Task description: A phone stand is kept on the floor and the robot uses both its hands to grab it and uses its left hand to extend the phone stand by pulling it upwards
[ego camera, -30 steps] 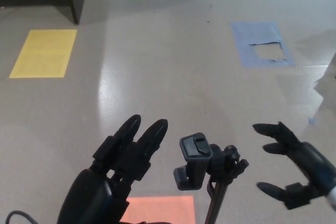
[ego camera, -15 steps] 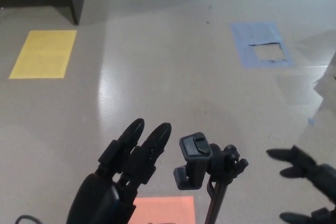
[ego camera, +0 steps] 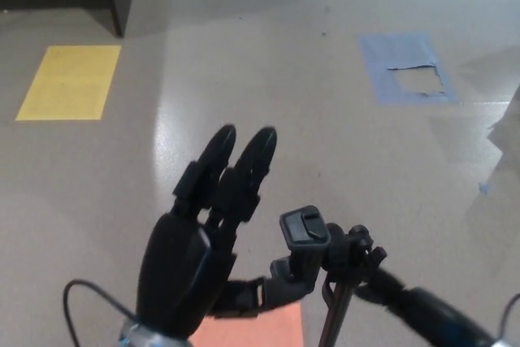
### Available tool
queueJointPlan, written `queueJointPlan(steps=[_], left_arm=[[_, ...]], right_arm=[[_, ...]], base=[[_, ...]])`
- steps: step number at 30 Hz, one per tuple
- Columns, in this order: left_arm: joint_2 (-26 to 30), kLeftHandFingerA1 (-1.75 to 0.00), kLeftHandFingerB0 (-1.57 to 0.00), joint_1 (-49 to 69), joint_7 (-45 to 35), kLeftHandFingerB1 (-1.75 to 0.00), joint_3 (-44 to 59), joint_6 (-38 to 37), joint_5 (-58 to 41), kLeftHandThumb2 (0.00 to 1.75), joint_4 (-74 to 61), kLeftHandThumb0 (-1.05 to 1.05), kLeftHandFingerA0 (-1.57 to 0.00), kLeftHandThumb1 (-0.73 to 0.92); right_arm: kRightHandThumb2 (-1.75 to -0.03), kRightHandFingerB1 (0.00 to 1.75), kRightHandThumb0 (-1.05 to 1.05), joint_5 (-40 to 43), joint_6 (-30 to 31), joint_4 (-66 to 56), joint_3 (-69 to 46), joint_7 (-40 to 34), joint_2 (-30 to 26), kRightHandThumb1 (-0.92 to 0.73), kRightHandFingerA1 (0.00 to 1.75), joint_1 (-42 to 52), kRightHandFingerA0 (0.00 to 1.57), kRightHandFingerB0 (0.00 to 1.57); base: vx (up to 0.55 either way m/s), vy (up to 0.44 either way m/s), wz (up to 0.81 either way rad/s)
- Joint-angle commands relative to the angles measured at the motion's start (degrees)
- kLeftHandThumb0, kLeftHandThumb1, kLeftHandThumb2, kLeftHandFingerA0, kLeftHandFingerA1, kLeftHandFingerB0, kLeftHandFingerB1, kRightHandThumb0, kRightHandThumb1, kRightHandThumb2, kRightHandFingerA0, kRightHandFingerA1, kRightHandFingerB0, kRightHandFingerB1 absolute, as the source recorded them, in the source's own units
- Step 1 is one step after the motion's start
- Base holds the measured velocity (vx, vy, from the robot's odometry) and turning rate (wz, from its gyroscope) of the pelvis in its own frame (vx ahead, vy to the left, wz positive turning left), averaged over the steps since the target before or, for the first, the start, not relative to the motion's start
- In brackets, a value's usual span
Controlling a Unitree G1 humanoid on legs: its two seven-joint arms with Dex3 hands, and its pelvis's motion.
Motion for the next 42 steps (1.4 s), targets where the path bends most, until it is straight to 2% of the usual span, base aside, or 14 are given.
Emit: queueJointPlan(steps=[1,9,13,16,20,22,25,26,27,28,29,34,35,42], left_arm=[[-0.35,0.0,0.0,-2.86,2.96,-0.05,-0.4,3.03,0.66,0.87,0.92,-0.91,0.0,0.54],[1.0,-0.04,0.0,-2.9,1.01,-0.03,-2.64,2.53,-0.92,0.61,2.46,-0.91,0.0,0.7],[1.71,-0.29,-0.1,1.0,-2.63,-0.18,-4.18,-0.34,-7.5,0.97,0.48,-0.9,-0.1,0.57],[0.9,-0.32,-0.2,4.05,-7.56,-0.28,-6.29,-1.07,-17.1,0.6,-3.2,-0.78,-0.19,0.64],[-2.01,-0.46,-0.11,9.49,-16.96,-0.38,-13.25,5.96,-33.22,0.85,-9.71,-0.78,-0.17,0.52],[-3.38,-0.41,-0.29,13.01,-20.03,-0.34,-16.41,11.77,-39.34,0.6,-12.48,-0.65,-0.34,0.63],[-7.11,-0.53,-0.47,17.05,-19.25,-0.45,-18.41,16.6,-43.66,0.59,-13.09,-0.54,-0.5,0.62],[-9.44,-1.0,-0.53,18.22,-18.23,-1.03,-18.38,18.5,-45.52,0.58,-12.61,-0.38,-0.64,0.61],[-12.85,-1.75,-0.5,19.93,-16.47,-1.75,-18.03,22.31,-46.59,0.53,-12.18,-0.26,-0.58,0.68],[-14.64,-1.45,-0.82,20.76,-16.16,-1.35,-17.41,24.46,-47.99,0.75,-11.95,-0.37,-1.0,0.56],[-15.41,-1.75,-0.51,20.98,-16.4,-1.75,-16.82,25.75,-49.15,0.58,-11.92,-0.17,-0.66,0.72],[-19.86,-1.75,-0.46,20.78,-18.08,-1.75,-13.09,30.87,-58.91,0.58,-11.36,-0.13,-0.76,0.69],[-20.54,-1.75,-0.47,20.53,-18.41,-1.75,-12.35,31.85,-60.26,0.6,-11.22,-0.11,-0.78,0.67],[-21.51,-1.75,-0.51,19.9,-18.5,-1.75,-12.28,34.23,-62.56,0.64,-11.54,-0.11,-0.81,0.64]], right_arm=[[-0.87,0.4,-1.05,-2.55,-0.99,4.25,2.21,-1.97,3.02,-0.42,0.77,-3.22,0.0,0.0],[-0.92,0.49,-1.05,-5.11,-6.53,20.44,3.16,-7.34,8.87,-0.47,0.35,-14.9,0.0,0.0],[-0.57,0.51,-1.05,-0.49,-4.99,31.27,1.55,-0.11,9.85,-0.5,0.97,-23.3,0.0,0.0],[-0.61,0.36,-1.05,-2.25,-3.59,36.74,0.86,-4.92,10.71,-0.53,1.08,-26.42,0.0,0.0],[-0.86,0.7,-1.05,-3.01,-3.7,39.33,-0.09,-9.62,11.58,-0.47,0.9,-28.55,0.45,0.09],[-0.87,0.44,-1.05,-1.13,-3.37,40.94,-1.57,-8.85,12.15,-0.41,0.67,-29.2,0.0,0.0],[-0.64,0.26,-1.05,-5.99,-4.9,41.5,0.74,-16.09,11.46,-0.64,0.64,-29.86,0.0,0.0],[-0.62,0.32,-1.05,-5.35,-4.15,41.1,0.25,-15.98,12.0,-0.6,0.62,-30.08,0.0,0.0],[-0.66,0.63,-0.5,0.37,-2.12,39.73,-3.59,-12.62,14.13,0.21,0.63,-29.61,0.0,0.02],[-0.67,0.63,-0.45,3.37,-2.22,39.62,-5.8,-11.76,15.37,0.2,0.63,-29.03,0.04,0.05],[-0.7,0.61,-0.47,3.57,-3.1,39.67,-6.04,-11.58,15.14,0.13,0.61,-28.42,0.01,0.02],[-0.58,0.61,-1.05,3.15,-6.41,42.34,-6.31,-11.56,13.73,-0.53,0.97,-27.89,0.01,0.0],[-0.94,0.5,-1.05,2.86,-6.45,42.58,-6.23,-12.14,13.59,-0.55,0.85,-27.57,0.14,0.01],[-0.87,0.68,-1.05,3.24,-6.72,43.37,-7.14,-13.99,14.12,-0.44,0.82,-26.59,0.31,0.19]], base=[[0.0,0.0,0.0],[0.0,0.0,0.0],[0.0,0.0,0.0],[0.0,0.0,0.0],[0.0,0.0,0.0],[0.0,0.0,0.0],[0.0,0.0,0.0],[0.0,0.0,0.0],[0.0,0.0,0.0],[0.0,0.0,0.0],[0.0,0.0,0.0],[0.0,0.0,0.0],[0.0,0.0,0.0],[0.0,0.0,0.0]])
